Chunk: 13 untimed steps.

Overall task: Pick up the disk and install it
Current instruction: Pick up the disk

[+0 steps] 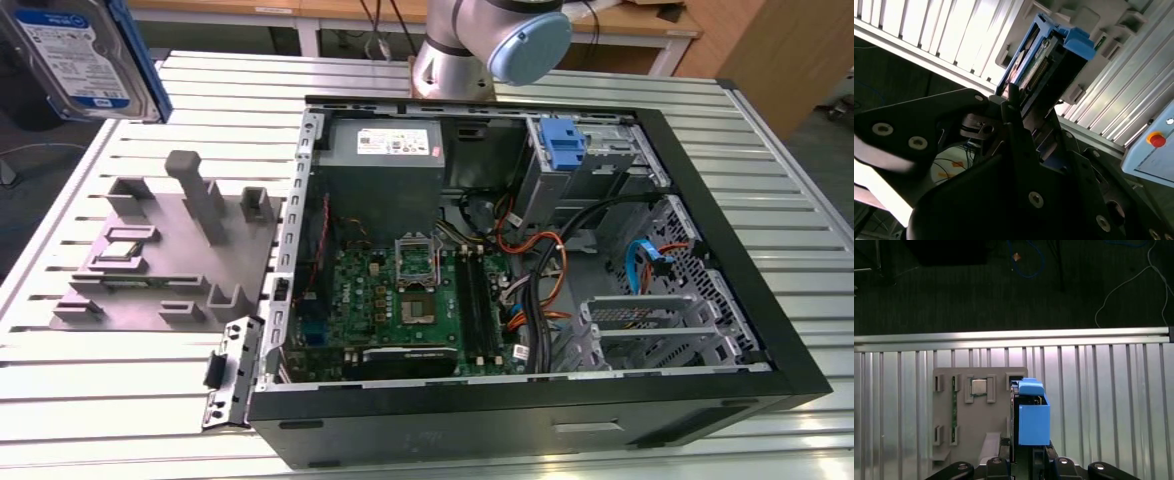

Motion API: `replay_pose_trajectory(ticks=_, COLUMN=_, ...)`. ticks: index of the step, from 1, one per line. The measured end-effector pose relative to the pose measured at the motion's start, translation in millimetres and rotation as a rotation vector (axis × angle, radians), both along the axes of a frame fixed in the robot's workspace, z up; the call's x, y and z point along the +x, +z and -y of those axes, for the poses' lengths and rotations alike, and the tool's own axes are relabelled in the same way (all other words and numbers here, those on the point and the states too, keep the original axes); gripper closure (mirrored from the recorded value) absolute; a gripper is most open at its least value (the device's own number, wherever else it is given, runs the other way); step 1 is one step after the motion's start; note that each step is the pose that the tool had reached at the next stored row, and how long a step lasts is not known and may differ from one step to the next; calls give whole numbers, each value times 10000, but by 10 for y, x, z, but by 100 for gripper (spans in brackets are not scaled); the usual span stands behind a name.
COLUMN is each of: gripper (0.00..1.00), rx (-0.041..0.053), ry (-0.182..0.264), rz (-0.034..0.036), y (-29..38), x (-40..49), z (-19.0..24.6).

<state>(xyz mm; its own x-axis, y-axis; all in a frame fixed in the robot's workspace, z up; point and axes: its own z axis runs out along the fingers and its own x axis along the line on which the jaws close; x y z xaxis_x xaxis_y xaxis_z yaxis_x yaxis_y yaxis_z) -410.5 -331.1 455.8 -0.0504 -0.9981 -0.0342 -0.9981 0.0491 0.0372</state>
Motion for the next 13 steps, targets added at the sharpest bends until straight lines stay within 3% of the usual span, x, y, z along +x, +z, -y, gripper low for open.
replay_pose_trajectory(ticks=8, gripper=65, rx=0, ry=0, rz=0, y=168, x=0, z=0)
replay_pose_trajectory(ticks=13, gripper=65, rx=0, ry=0, rz=0, y=240, x=0, z=0)
